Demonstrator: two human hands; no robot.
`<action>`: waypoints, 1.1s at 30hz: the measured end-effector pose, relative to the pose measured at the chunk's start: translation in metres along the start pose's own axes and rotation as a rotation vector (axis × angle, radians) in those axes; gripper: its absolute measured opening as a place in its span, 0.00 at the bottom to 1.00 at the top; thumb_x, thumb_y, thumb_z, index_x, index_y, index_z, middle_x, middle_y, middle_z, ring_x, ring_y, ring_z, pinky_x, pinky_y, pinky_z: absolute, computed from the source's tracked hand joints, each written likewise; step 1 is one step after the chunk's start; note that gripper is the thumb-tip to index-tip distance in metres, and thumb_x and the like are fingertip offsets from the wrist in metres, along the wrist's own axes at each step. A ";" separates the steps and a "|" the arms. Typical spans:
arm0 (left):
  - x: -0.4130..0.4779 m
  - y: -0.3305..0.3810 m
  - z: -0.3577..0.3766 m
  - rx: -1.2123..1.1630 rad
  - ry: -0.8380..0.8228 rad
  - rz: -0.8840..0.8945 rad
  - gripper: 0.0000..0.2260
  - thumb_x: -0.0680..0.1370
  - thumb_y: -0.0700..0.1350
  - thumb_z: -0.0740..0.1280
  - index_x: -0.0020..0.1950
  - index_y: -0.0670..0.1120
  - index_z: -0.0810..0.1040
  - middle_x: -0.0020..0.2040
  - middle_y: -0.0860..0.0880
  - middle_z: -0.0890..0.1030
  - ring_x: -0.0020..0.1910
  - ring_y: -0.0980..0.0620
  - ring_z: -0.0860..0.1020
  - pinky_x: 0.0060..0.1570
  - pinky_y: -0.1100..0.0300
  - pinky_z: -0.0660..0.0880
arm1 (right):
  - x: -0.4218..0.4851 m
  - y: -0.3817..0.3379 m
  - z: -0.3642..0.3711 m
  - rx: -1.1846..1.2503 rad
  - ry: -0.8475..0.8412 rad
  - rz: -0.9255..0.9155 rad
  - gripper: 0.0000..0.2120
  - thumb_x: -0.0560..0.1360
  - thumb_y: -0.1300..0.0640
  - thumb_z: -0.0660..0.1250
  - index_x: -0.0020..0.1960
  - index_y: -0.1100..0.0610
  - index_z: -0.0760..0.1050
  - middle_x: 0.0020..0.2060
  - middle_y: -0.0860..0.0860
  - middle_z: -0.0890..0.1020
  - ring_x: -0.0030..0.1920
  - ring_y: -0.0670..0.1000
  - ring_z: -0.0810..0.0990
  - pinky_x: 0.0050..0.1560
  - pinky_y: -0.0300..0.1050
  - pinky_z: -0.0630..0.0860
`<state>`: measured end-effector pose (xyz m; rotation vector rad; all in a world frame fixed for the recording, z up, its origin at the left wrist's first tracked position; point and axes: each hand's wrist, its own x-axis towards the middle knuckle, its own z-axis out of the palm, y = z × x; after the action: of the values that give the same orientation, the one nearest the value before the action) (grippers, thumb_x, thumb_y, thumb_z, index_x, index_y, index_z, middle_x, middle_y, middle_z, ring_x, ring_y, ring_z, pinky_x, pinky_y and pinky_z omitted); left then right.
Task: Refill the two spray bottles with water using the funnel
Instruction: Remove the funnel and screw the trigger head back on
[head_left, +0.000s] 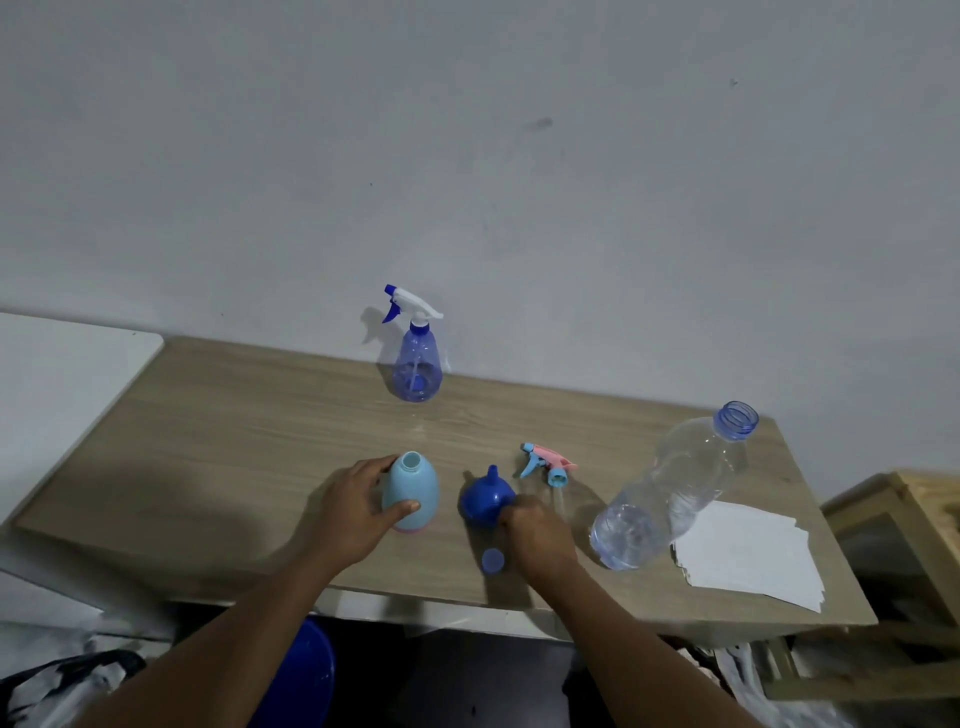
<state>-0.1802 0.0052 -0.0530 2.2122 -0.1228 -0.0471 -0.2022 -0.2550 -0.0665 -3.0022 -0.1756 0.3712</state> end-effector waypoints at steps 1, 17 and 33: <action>0.000 -0.001 0.002 -0.003 -0.006 0.002 0.29 0.69 0.52 0.79 0.67 0.53 0.75 0.59 0.57 0.78 0.54 0.64 0.76 0.51 0.73 0.69 | -0.001 -0.001 0.002 -0.019 -0.015 0.003 0.09 0.78 0.60 0.66 0.58 0.56 0.77 0.55 0.54 0.80 0.53 0.51 0.80 0.57 0.46 0.77; 0.000 -0.039 0.030 -0.117 -0.078 0.100 0.43 0.72 0.43 0.77 0.79 0.48 0.55 0.75 0.52 0.64 0.66 0.66 0.69 0.53 0.81 0.68 | 0.061 0.053 -0.009 0.737 0.147 0.761 0.20 0.81 0.50 0.60 0.72 0.50 0.66 0.64 0.57 0.75 0.62 0.60 0.76 0.61 0.59 0.76; 0.011 -0.034 0.039 -0.138 -0.048 0.086 0.41 0.74 0.50 0.74 0.79 0.55 0.51 0.72 0.63 0.61 0.65 0.70 0.66 0.59 0.77 0.65 | 0.078 0.050 -0.024 0.878 0.225 0.757 0.22 0.80 0.57 0.66 0.69 0.53 0.61 0.60 0.60 0.79 0.52 0.56 0.79 0.51 0.52 0.80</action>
<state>-0.1700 -0.0065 -0.1038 2.0664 -0.2346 -0.0598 -0.1159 -0.2969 -0.0684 -2.0876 0.9068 0.1012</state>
